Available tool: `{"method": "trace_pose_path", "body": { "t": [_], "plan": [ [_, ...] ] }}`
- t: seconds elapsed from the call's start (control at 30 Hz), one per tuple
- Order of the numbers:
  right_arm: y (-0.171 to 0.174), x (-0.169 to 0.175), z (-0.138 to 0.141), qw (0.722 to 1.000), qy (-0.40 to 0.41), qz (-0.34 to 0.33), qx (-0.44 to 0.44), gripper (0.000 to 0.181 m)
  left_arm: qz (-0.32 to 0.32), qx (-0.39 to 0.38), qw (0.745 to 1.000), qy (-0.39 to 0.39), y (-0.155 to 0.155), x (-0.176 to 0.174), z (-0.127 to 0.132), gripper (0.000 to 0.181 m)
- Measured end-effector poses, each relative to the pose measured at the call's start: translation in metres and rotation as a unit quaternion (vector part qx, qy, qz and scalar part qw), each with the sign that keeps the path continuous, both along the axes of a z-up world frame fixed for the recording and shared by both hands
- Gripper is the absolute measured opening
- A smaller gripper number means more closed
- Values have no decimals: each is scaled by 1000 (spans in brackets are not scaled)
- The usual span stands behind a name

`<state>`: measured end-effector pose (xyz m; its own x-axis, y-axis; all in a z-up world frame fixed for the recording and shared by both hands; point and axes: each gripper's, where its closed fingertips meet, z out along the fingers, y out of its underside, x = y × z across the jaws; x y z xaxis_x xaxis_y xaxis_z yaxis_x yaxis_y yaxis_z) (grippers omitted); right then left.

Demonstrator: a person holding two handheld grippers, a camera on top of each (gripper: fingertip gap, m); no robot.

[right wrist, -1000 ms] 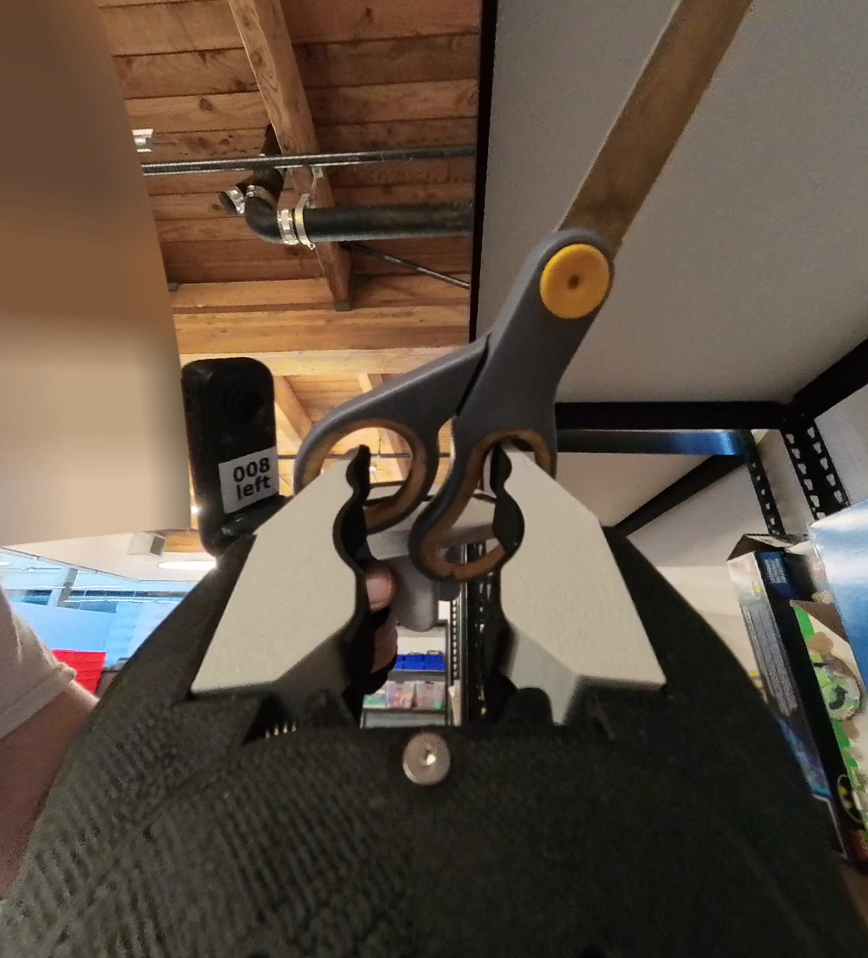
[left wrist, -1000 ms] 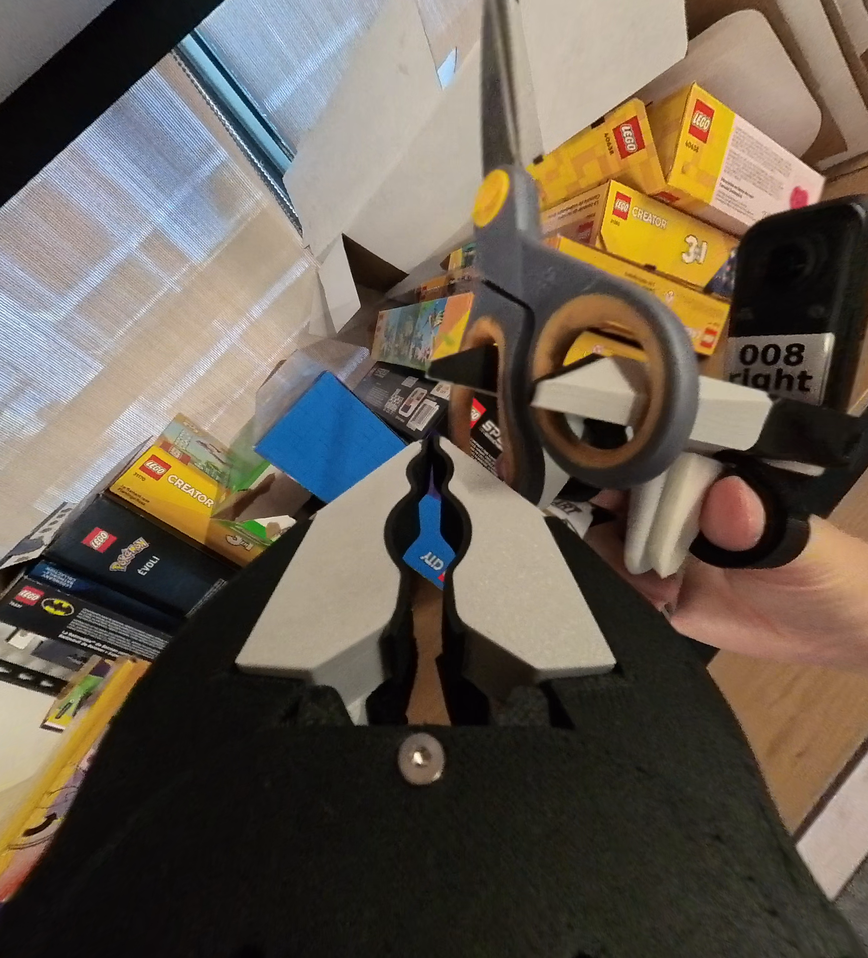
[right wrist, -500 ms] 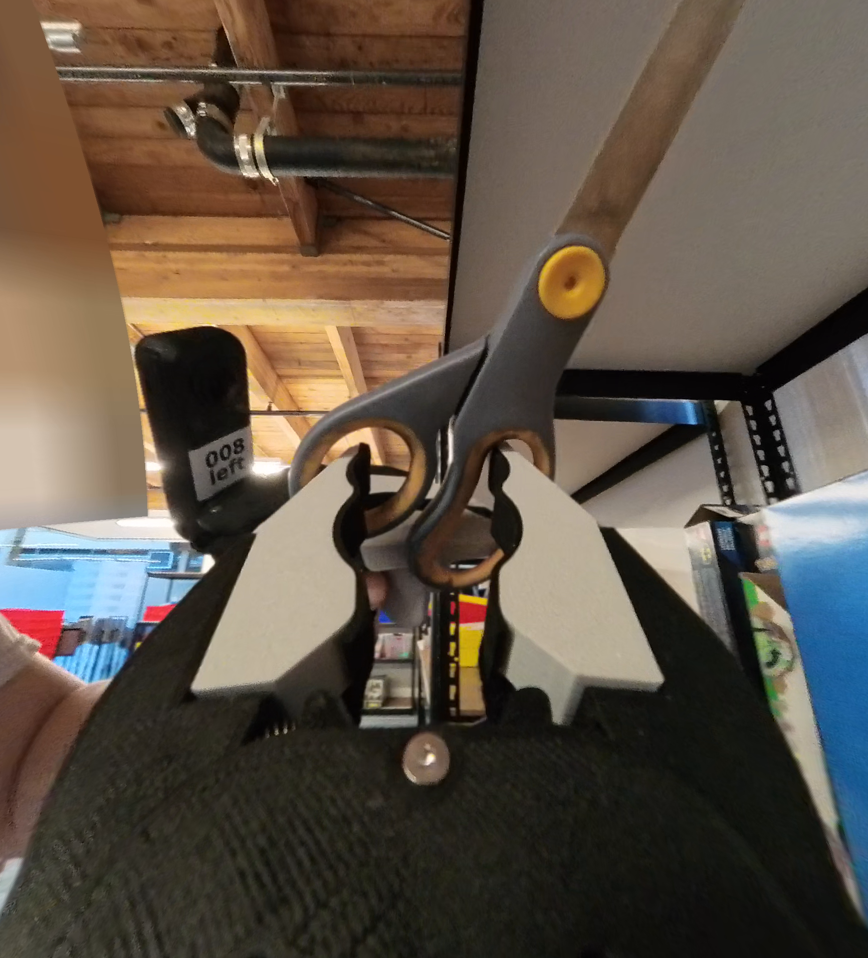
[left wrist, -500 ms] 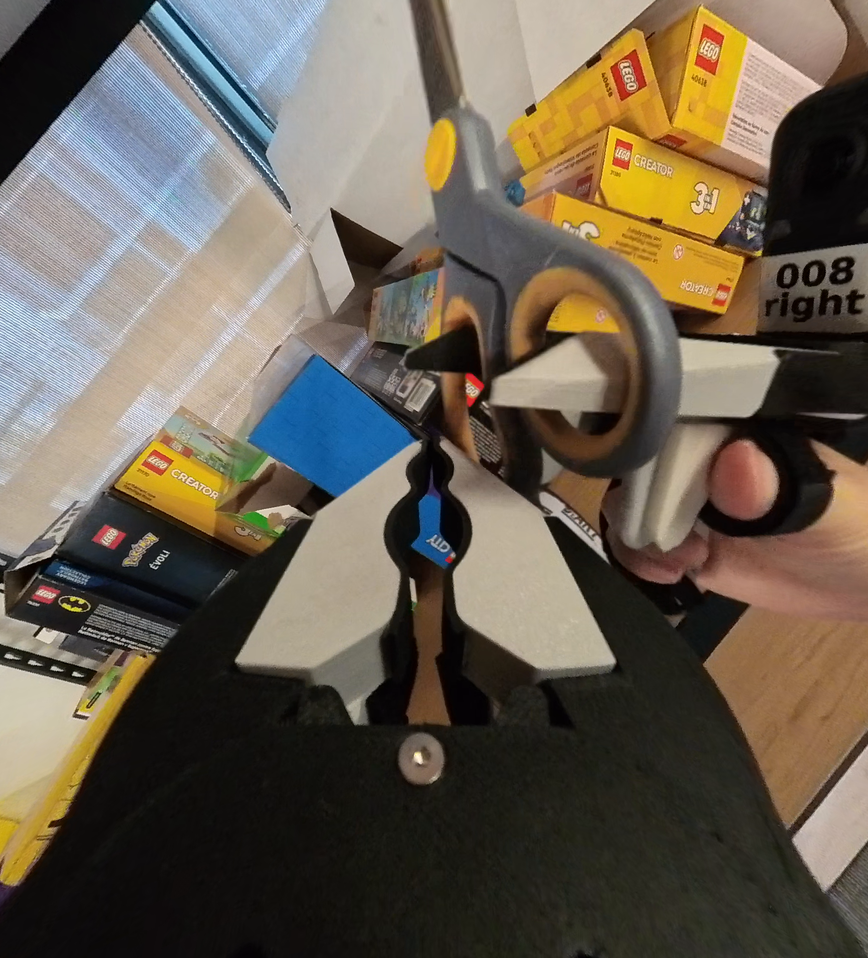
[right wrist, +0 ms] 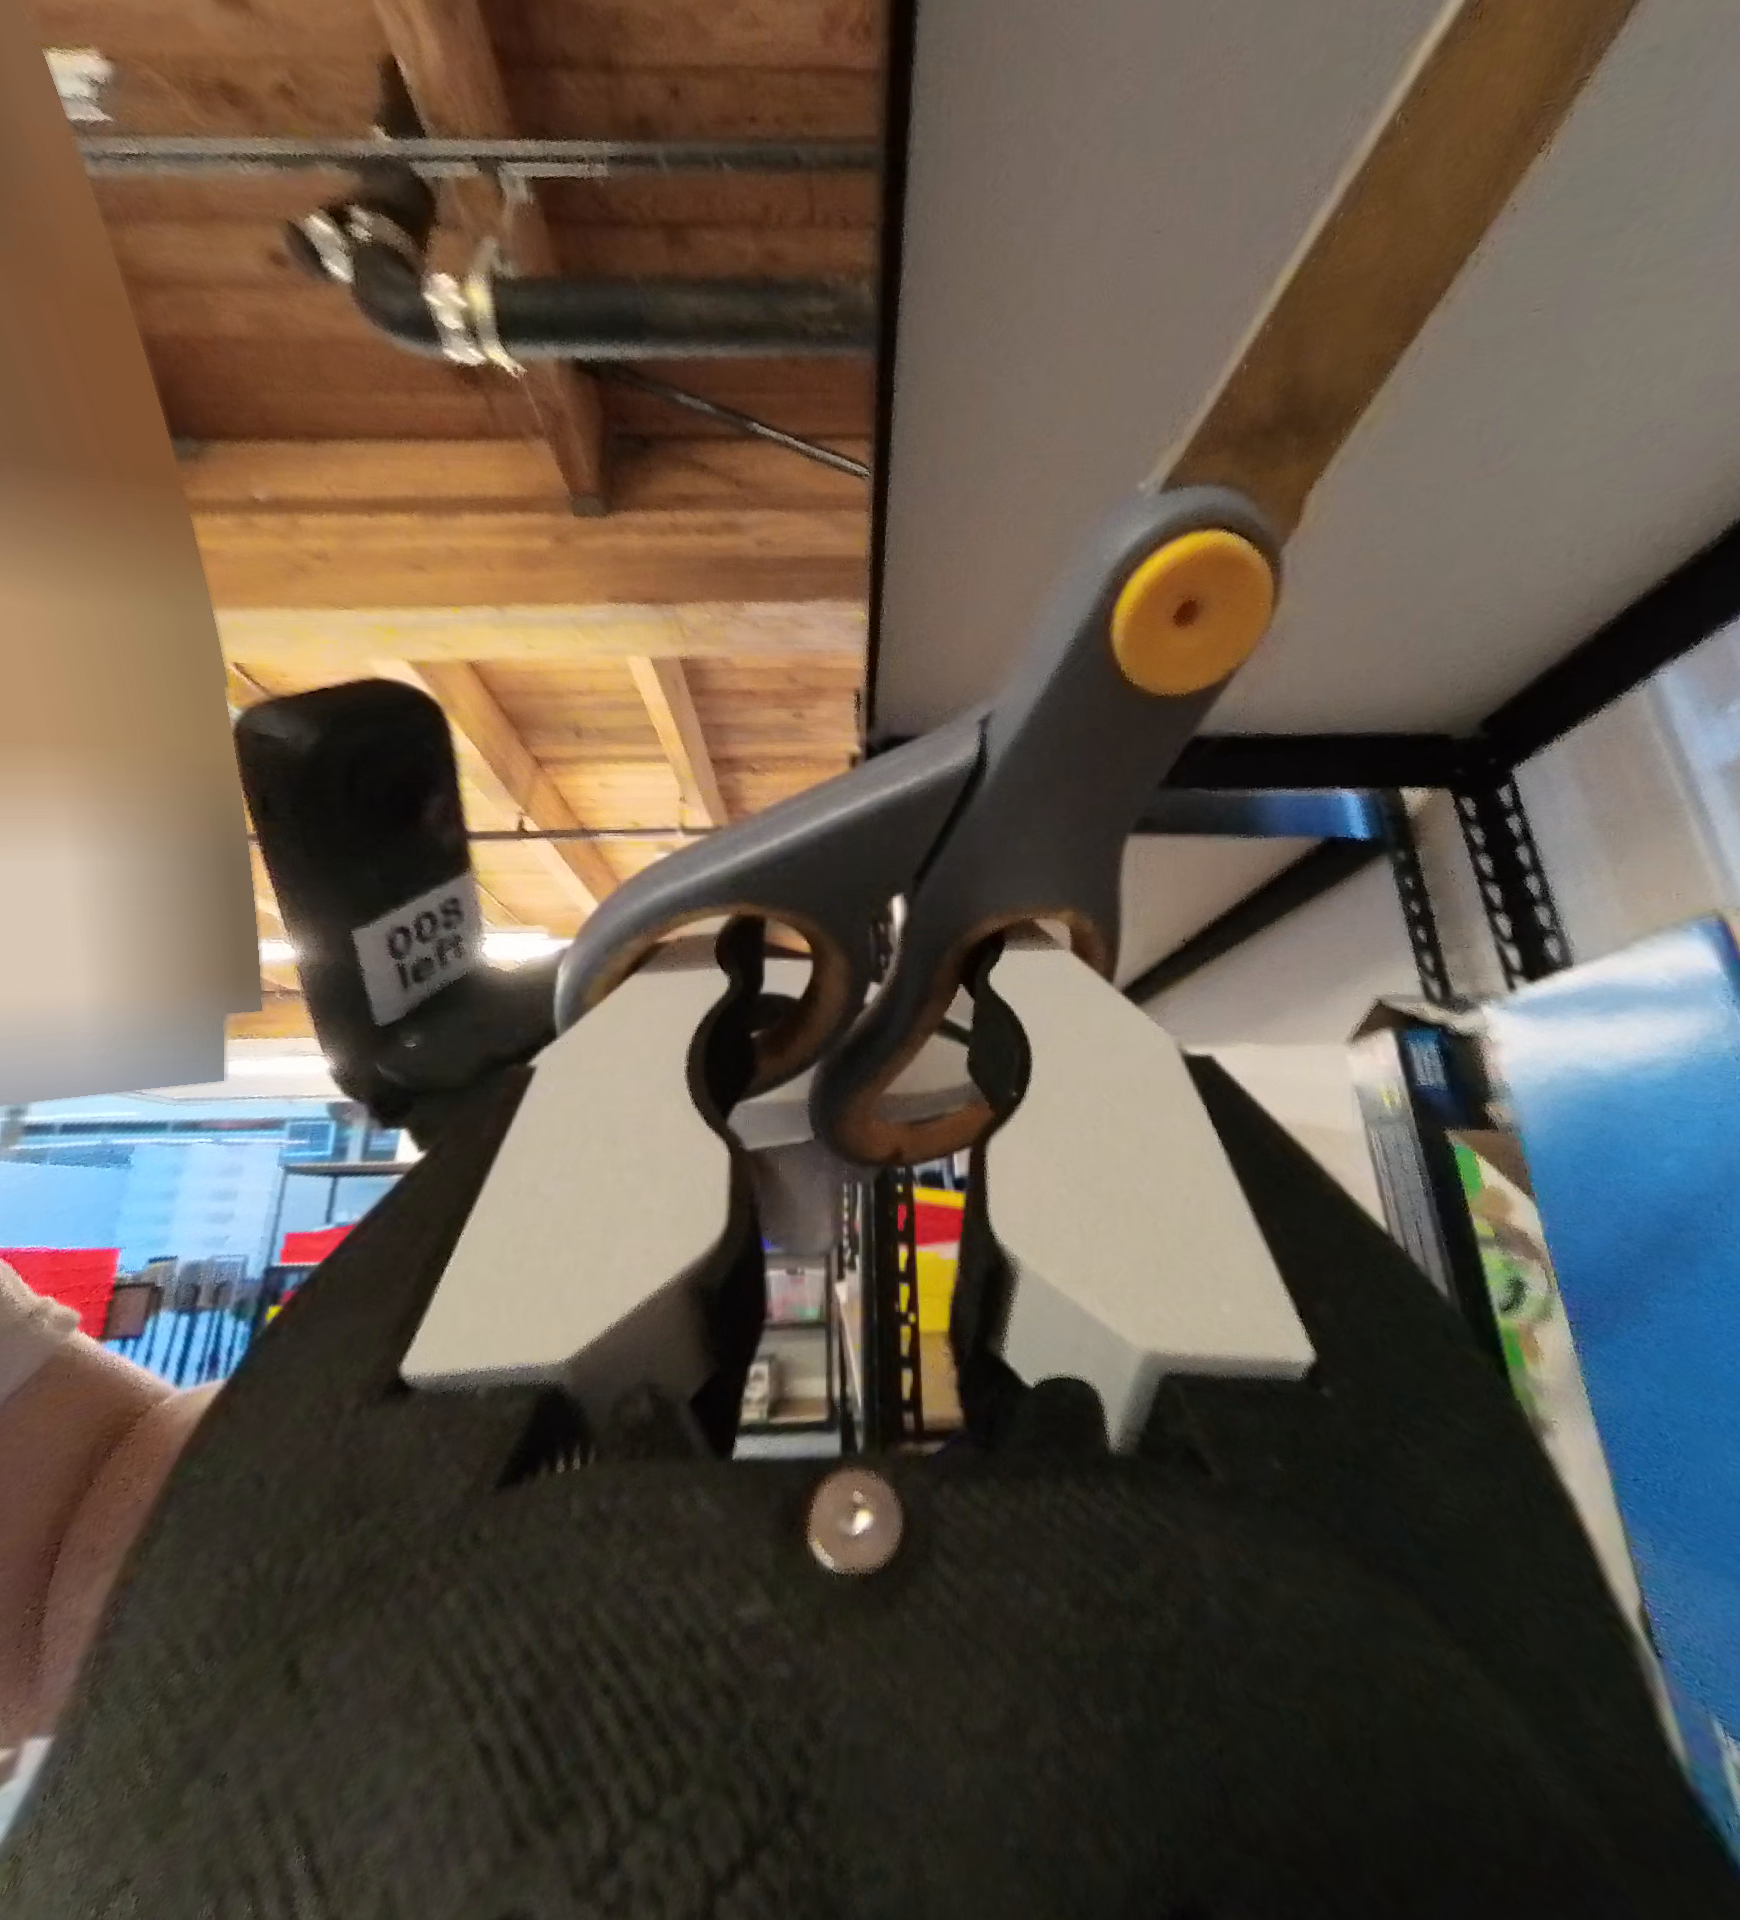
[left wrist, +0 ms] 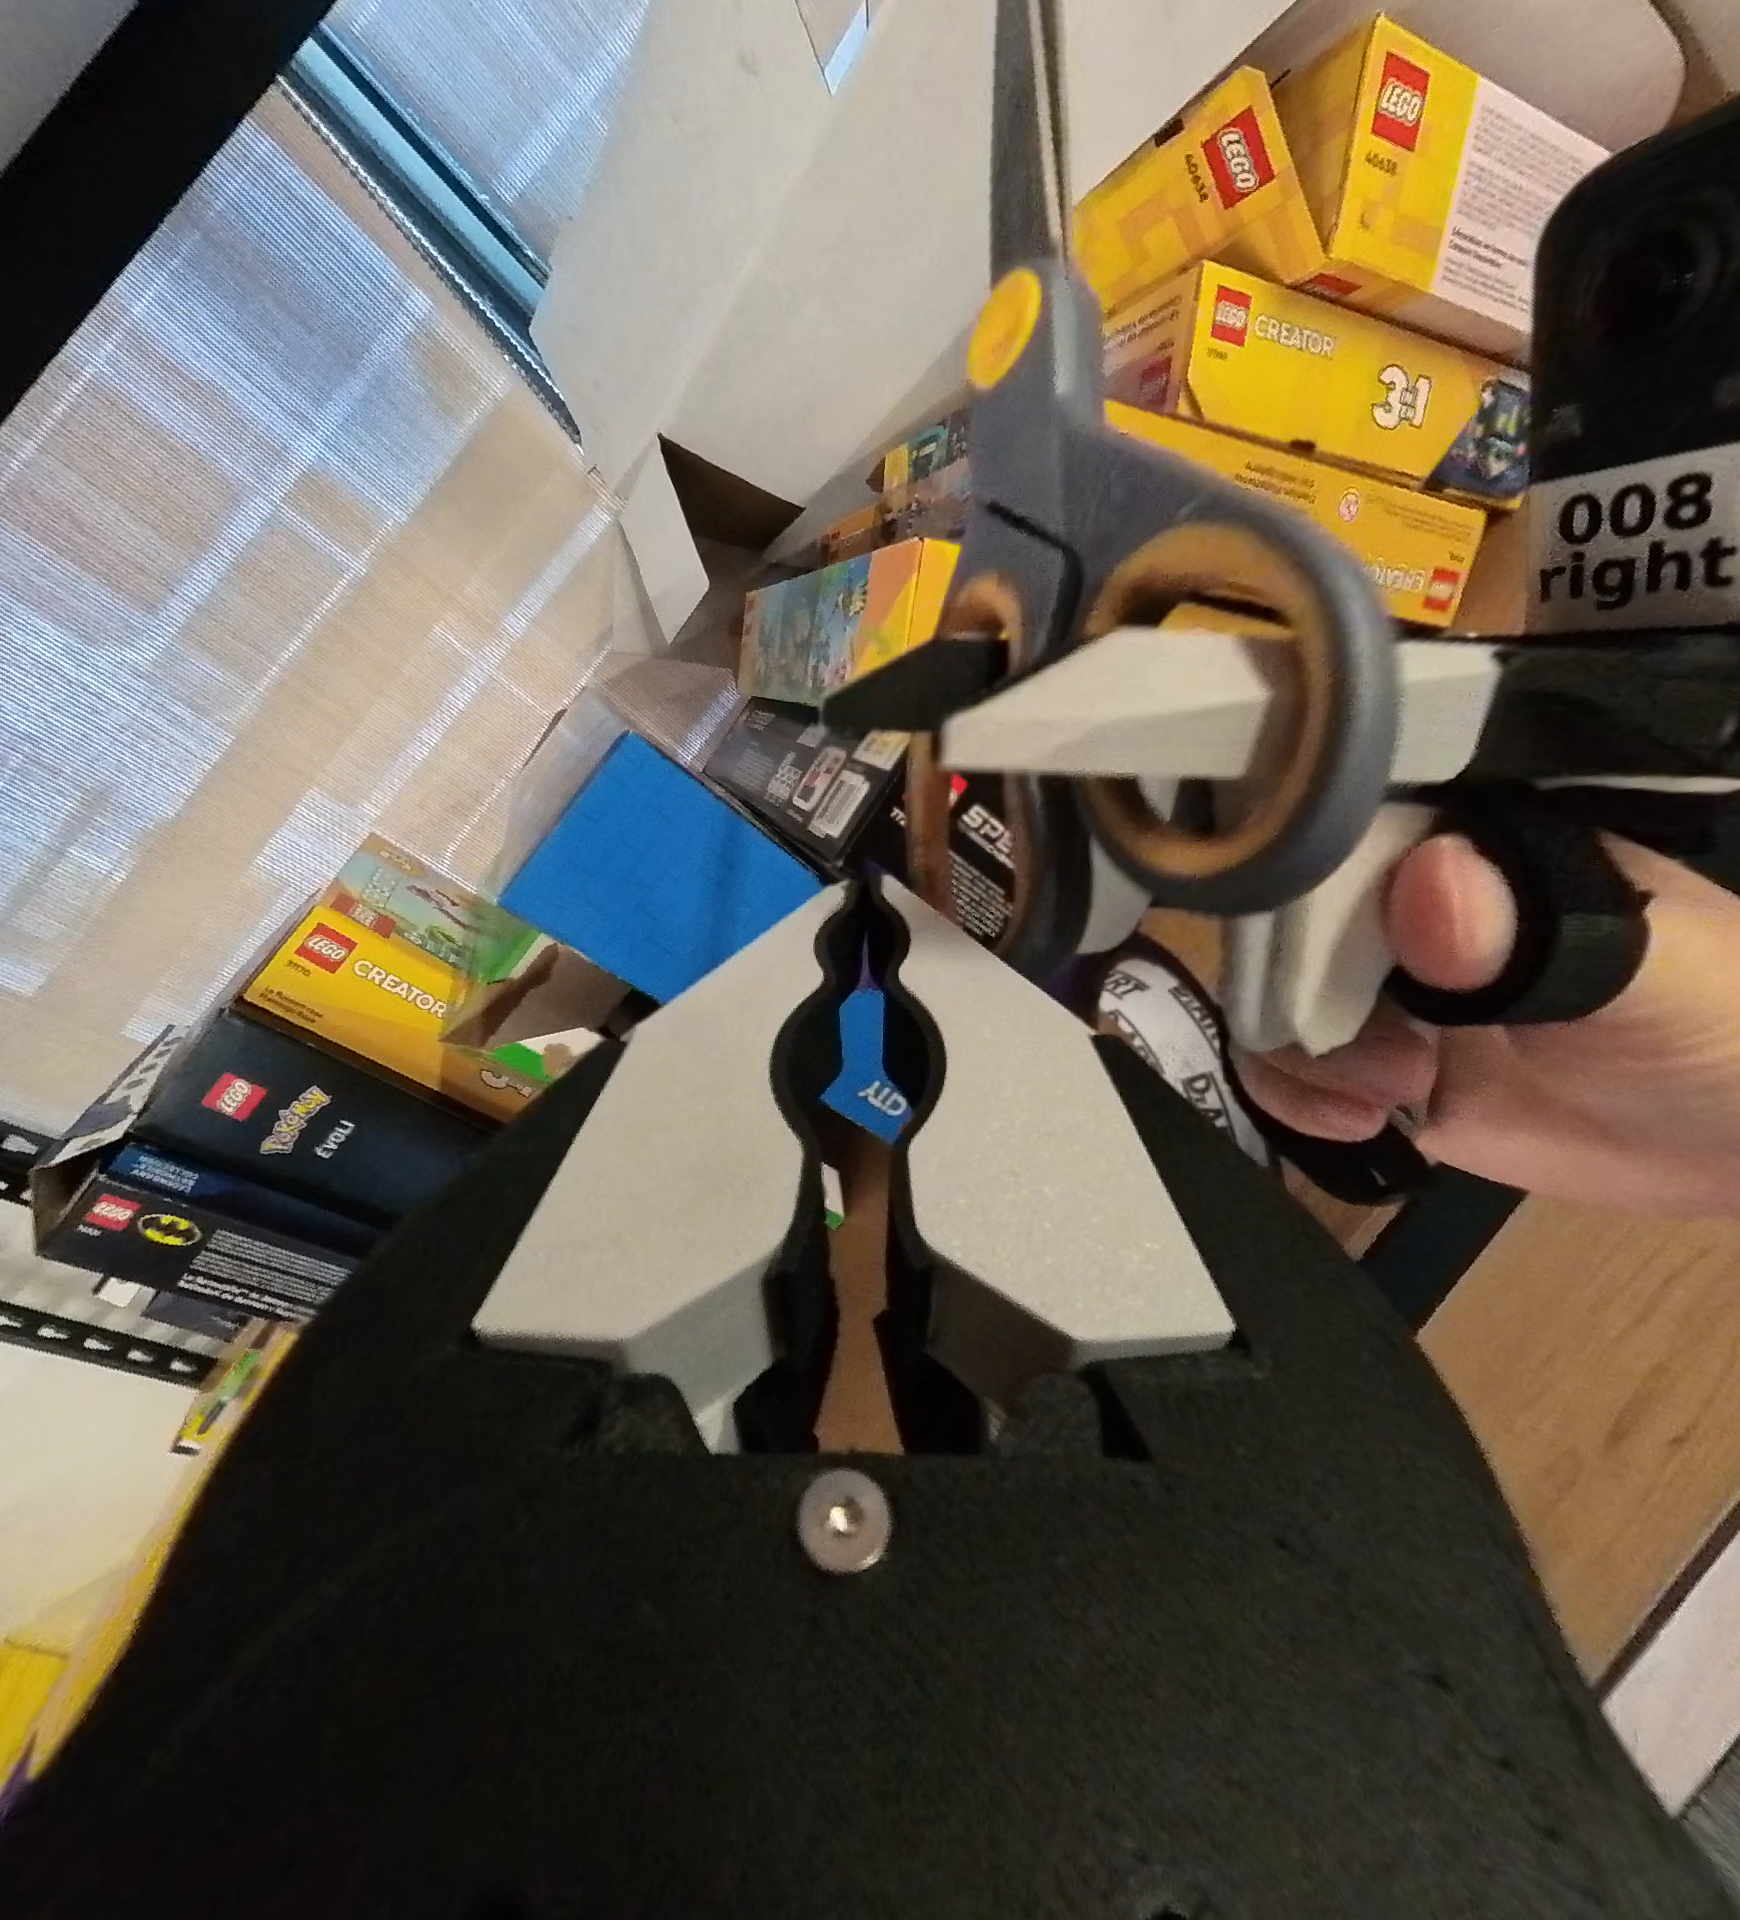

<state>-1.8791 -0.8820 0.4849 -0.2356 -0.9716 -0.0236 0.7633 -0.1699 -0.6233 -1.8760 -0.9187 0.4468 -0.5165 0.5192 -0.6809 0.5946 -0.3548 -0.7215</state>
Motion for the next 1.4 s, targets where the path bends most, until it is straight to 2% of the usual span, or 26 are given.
{"method": "trace_pose_path", "body": {
  "t": [0.07, 0.13, 0.17, 0.23, 0.47, 0.63, 0.73, 0.8, 0.87, 1.03, 1.1, 1.4],
  "plan": [
    [-6, 3, -3, 999, 20, -26, 2, 34, -3, 2, 1000, 4, 2, 1, 1, 0],
    [1, 2, 0, 1000, 10, -2, -2, 34, -1, -5, 1000, 4, 3, 2, 4, 0],
    [-4, 4, -3, 1000, 21, -21, 3, 32, -2, -4, 1000, 4, 3, 2, 4, 0],
    [1, 6, -3, 1000, 20, 1, 5, 32, -1, -4, 1000, 4, 4, 3, 3, 0],
    [16, 12, -7, 999, 41, -8, -25, 22, -5, -4, 1000, 1, 11, 5, 2, 0],
    [13, 22, -29, 991, 131, -31, -5, 22, -8, 24, 1000, -17, 5, 10, -10, 0],
    [21, 27, -46, 981, 191, 9, 14, 22, -8, 50, 998, -30, -3, 16, -19, 0],
    [28, 27, -54, 977, 208, 48, 30, 24, -11, 64, 997, -31, -6, 19, -22, 0],
    [26, 26, -62, 973, 217, 59, 56, 24, -9, 70, 997, -35, -9, 21, -24, 0],
    [18, 22, -82, 962, 252, 38, 98, 31, -4, 83, 996, -37, -14, 28, -34, 0],
    [15, 22, -88, 957, 264, 30, 114, 39, -2, 85, 996, -32, -17, 30, -35, 0],
    [29, 32, -108, 929, 351, -2, 113, 39, -2, 97, 995, -20, -22, 40, -27, 0]
  ]
}}
